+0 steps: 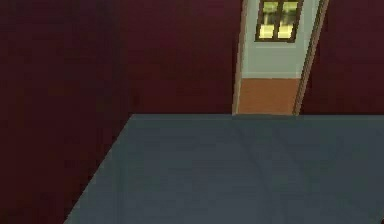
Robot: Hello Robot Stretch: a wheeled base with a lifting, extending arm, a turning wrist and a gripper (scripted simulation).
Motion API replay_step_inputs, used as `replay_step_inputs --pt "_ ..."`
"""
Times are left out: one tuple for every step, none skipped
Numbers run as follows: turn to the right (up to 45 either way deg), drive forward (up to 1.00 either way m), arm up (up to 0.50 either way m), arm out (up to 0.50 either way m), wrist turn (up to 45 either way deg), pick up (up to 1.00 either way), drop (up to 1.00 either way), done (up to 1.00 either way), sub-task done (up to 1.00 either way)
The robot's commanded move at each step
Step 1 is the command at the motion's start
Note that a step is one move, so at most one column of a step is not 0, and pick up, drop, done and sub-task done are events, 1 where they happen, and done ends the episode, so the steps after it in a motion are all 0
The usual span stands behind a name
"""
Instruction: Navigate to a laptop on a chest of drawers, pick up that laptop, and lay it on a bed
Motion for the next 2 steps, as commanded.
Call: replay_step_inputs --pt "3.0 0.0 0.0 0.0 0.0 0.0 0.0 0.0 0.0" --pt "0.0 0.95 0.0 0.0 0.0 0.0 0.0 0.0 0.0"
